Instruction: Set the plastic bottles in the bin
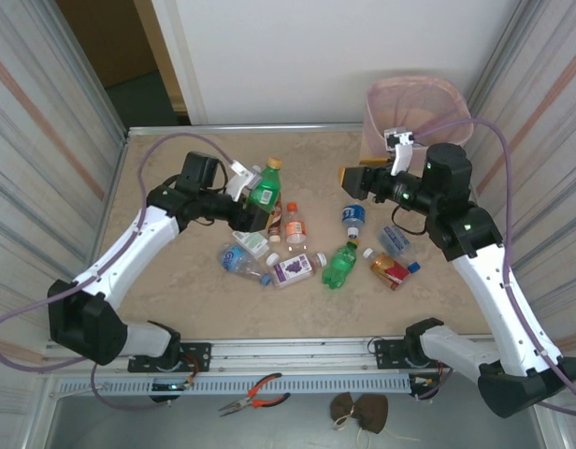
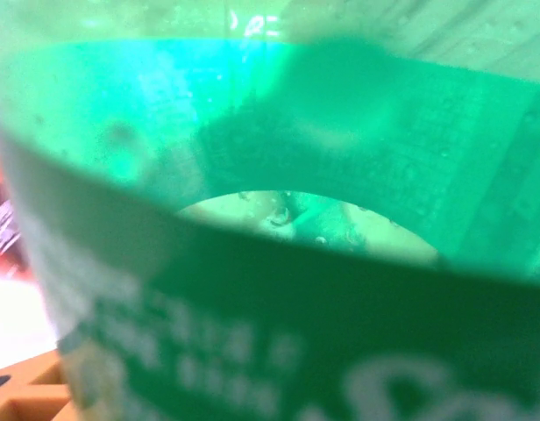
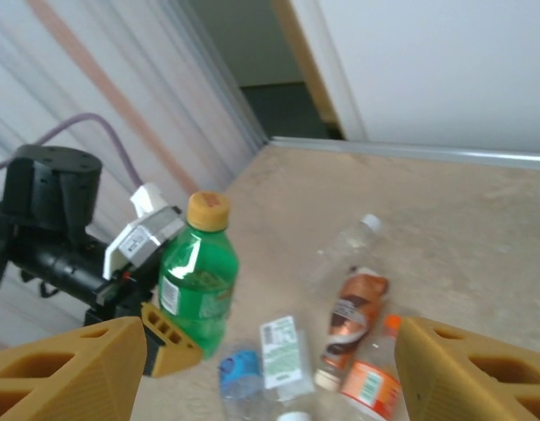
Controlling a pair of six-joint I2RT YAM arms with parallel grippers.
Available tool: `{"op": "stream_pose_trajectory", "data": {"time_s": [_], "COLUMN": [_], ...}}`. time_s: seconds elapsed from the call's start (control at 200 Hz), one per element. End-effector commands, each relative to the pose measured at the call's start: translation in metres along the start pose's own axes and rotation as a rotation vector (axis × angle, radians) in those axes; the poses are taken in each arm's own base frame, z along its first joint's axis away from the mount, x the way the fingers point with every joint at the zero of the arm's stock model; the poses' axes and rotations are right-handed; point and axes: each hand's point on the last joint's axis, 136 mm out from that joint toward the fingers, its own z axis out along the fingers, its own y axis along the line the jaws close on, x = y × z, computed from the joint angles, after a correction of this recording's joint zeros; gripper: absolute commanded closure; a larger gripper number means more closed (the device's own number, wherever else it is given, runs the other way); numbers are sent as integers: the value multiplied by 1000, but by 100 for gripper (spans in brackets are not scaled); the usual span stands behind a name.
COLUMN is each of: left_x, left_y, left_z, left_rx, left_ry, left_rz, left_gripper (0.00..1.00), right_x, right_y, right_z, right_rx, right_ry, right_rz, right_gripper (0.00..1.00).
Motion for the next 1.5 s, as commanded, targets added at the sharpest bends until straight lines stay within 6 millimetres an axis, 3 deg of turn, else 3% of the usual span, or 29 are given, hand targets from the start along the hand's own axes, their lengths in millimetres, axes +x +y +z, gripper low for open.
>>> {"op": "stream_pose_trajectory", "data": {"time_s": [0.0,0.341,0.731,1.222,1.363,1.498], "left_x": [-45,-60,-55,-54,-57,-59], "left_y": [-48,-116,-132,-130,-127,-126], "left_z": [-17,-31,-39,-38,-39,-44], "left_rx": [134,318,345,330,302,274], "left_ry": [-162,-276,-274,-269,-284,-300], "left_rz": [122,242,280,281,285,290], "left_gripper": [46,46,47,46,36,21], "right_x": [-26,-30,-33,-29,-29,-32], "right_y": [36,98,139,137,134,127], "right_z": [-6,14,39,43,42,43], "right_rx": [-134,-352,-480,-441,-420,-381], "right_ry": [-103,-88,-62,-56,-59,-69], "right_rz": [-30,-113,-168,-174,-182,-194], "right_gripper": [26,24,30,64,65,65]}}
